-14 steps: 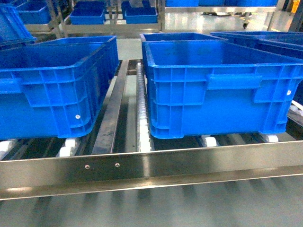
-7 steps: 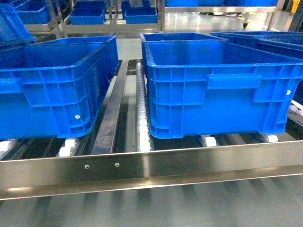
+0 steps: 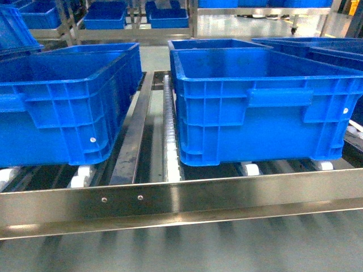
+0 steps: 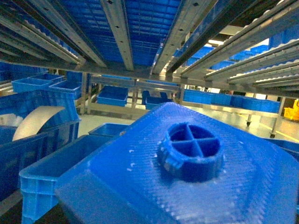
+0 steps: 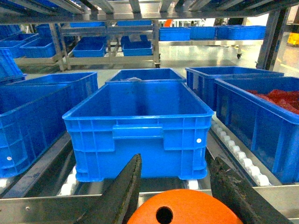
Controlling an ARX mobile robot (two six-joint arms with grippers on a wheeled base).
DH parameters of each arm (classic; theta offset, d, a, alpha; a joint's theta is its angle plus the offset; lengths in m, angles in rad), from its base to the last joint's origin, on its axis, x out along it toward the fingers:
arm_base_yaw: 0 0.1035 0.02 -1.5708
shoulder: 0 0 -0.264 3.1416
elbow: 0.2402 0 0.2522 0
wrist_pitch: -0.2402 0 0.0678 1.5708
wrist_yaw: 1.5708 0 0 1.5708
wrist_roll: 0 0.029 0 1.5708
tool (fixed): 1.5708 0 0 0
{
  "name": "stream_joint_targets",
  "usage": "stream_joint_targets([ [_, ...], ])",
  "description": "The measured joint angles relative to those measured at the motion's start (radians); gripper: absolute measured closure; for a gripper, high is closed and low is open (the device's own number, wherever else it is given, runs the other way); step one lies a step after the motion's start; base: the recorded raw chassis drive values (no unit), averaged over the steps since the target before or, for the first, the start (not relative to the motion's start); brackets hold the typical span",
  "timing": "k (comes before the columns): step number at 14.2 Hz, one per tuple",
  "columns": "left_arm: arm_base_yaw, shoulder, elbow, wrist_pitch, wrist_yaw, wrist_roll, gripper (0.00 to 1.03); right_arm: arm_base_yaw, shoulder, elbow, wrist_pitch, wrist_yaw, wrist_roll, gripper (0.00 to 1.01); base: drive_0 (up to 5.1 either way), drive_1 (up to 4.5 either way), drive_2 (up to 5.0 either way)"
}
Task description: Sort blue parts and orange caps into right shelf containers
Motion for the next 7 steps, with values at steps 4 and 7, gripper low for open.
stream_joint_targets([
  [4, 0.000, 0.000, 0.000, 0.000, 0.000, 0.000, 0.44, 0.000, 0.000, 0.000, 0.000, 0.000, 0.000, 0.61, 0.0, 0.00, 0.0],
  [7, 0.000, 0.000, 0.000, 0.000, 0.000, 0.000, 0.44, 0.000, 0.000, 0.000, 0.000, 0.000, 0.000, 0.61, 0.0, 0.00, 0.0],
])
